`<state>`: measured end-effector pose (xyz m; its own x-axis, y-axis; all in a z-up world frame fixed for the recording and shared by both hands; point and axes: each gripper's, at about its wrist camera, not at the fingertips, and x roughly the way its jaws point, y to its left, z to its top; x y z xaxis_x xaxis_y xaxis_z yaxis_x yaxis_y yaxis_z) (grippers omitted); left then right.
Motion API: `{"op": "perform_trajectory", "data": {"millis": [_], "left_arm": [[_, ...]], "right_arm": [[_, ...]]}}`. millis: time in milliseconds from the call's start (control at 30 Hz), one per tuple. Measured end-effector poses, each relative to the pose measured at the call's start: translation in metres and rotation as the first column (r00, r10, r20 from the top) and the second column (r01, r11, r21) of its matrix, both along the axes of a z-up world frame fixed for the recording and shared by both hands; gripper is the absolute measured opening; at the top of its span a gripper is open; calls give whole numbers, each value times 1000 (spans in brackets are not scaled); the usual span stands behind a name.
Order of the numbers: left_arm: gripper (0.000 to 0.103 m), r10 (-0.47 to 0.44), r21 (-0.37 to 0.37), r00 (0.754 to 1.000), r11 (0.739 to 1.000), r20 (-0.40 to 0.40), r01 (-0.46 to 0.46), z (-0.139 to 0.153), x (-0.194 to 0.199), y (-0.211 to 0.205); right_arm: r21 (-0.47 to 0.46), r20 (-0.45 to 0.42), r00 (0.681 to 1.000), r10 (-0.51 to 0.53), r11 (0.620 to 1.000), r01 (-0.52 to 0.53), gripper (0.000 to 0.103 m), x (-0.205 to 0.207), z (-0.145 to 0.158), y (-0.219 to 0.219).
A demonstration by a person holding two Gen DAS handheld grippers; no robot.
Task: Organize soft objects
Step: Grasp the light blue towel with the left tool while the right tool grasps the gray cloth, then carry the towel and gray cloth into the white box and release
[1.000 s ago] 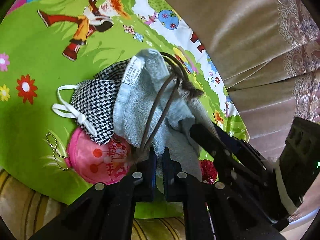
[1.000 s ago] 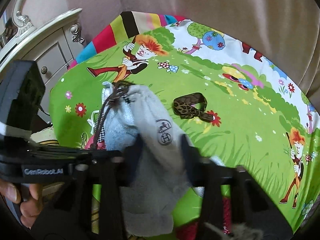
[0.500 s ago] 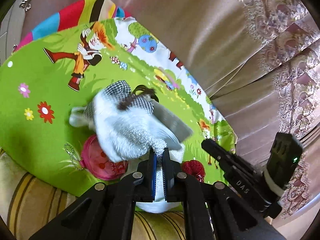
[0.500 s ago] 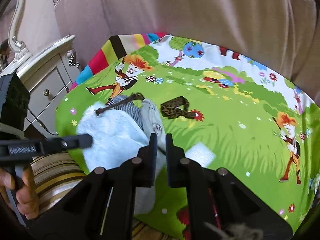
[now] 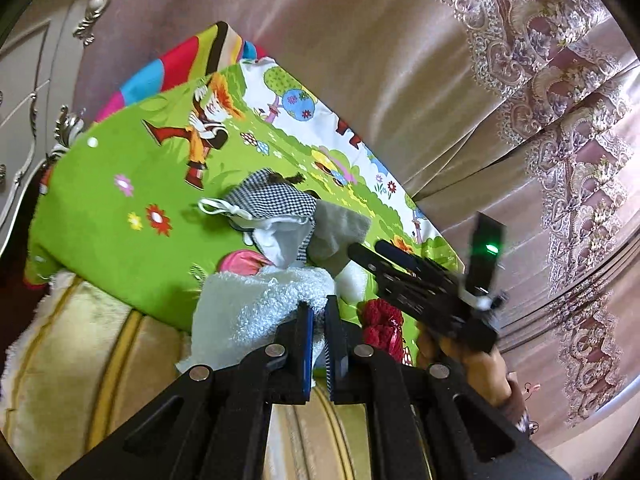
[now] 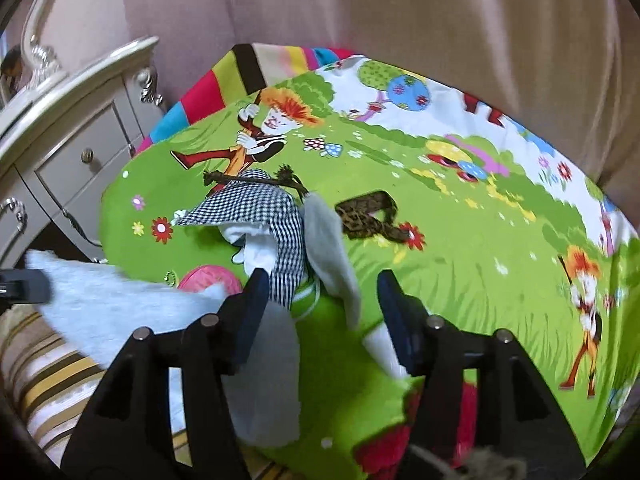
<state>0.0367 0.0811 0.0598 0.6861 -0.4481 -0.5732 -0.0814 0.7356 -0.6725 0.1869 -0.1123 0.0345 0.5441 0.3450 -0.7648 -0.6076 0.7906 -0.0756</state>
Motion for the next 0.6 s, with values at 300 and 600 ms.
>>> {"op": "perform_trajectory", "data": {"millis": [300,600], "left_arm": [[5,41,20,999,999,35,-42,14,-10,23],[5,31,32,998,999,53,-32,20,-10,15]], "right_arm": [[-53,-81,997,-11,999,6,15,41,-35,20],[26,26,993,-116,993,116,10,13,4,-15]]}}
